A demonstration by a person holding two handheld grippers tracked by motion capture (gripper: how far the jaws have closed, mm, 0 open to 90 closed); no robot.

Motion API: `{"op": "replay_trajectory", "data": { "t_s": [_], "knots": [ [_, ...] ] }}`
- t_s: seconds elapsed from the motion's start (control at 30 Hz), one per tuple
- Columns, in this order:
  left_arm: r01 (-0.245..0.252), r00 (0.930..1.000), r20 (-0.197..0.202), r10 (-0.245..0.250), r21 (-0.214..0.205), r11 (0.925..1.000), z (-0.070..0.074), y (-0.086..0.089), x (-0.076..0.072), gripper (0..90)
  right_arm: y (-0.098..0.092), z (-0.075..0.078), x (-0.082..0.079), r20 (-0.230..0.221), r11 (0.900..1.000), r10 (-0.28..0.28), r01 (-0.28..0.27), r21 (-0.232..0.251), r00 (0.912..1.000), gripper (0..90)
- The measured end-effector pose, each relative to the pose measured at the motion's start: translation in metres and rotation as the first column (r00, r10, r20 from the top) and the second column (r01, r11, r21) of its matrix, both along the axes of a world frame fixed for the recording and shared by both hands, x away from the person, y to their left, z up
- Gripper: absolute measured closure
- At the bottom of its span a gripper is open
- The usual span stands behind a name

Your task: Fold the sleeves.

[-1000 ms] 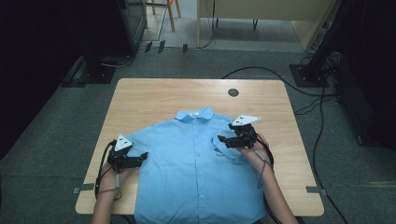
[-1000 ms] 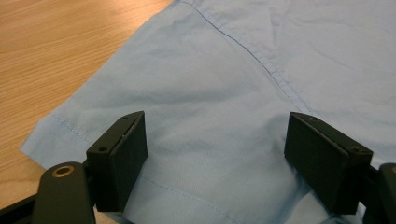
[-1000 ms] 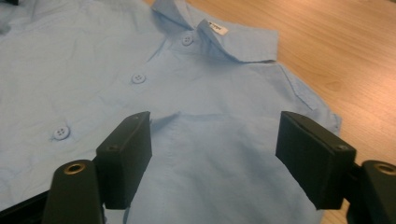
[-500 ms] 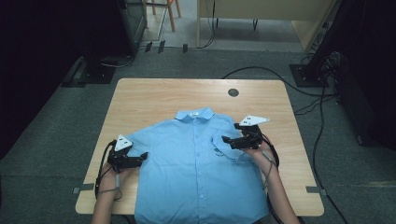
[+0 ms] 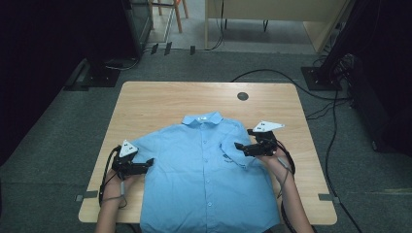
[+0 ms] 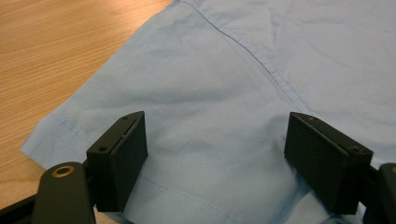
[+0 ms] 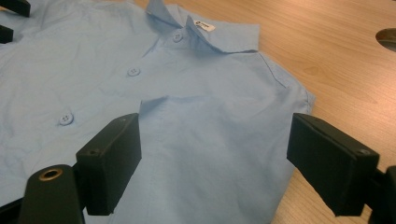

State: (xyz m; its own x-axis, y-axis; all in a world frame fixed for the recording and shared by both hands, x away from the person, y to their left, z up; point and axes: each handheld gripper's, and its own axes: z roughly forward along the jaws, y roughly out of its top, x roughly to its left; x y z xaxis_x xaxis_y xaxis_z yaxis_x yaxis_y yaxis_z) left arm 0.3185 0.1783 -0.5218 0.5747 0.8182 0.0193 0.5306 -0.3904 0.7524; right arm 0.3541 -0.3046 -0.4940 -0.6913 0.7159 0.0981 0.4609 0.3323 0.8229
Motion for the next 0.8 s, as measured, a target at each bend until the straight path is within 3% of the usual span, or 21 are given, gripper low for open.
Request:
{"op": "replay_trajectory", "data": {
  "t_s": [0.3,0.5,0.67,0.8],
  "knots": [
    [0.000,1.0000,0.000,0.000,0.000,1.0000,0.000,0.000,0.000,21.2,-0.001,-0.002,-0.001,-0.004,0.9994,0.001,-0.002,-0.033,1.0000,12.7],
    [0.000,1.0000,0.000,0.000,0.000,1.0000,0.000,0.000,0.000,21.3,-0.003,-0.004,-0.001,-0.030,0.9988,0.020,-0.022,-0.044,0.9993,9.7],
    [0.001,1.0000,0.000,-0.001,0.000,1.0000,0.000,0.000,0.000,21.2,-0.005,-0.003,-0.001,-0.033,0.9996,0.011,-0.011,-0.026,0.9994,9.0],
    [0.000,1.0000,0.000,0.000,0.000,1.0000,0.000,0.000,0.000,21.2,-0.010,-0.001,-0.001,-0.056,0.9996,0.020,-0.019,0.018,0.9982,6.7]
  ]
}}
